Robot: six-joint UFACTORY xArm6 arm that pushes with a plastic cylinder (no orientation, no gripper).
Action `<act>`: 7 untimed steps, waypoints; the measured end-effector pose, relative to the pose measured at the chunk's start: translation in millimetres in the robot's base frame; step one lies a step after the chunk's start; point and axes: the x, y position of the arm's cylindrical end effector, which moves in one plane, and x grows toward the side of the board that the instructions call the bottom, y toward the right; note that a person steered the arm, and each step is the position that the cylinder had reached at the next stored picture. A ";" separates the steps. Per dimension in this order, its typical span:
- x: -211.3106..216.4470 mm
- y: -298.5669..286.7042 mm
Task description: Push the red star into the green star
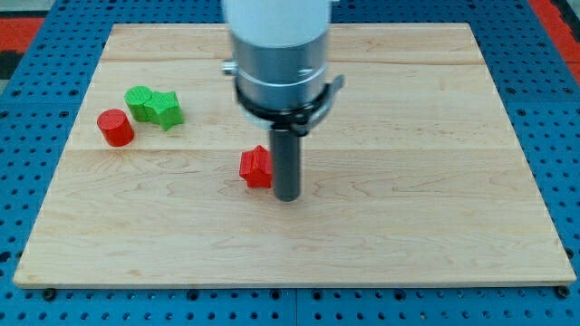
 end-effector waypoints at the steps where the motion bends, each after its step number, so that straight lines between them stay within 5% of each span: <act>1: -19.2 19.9; 3: 12.4 -5.1; 7: -74.2 -112.4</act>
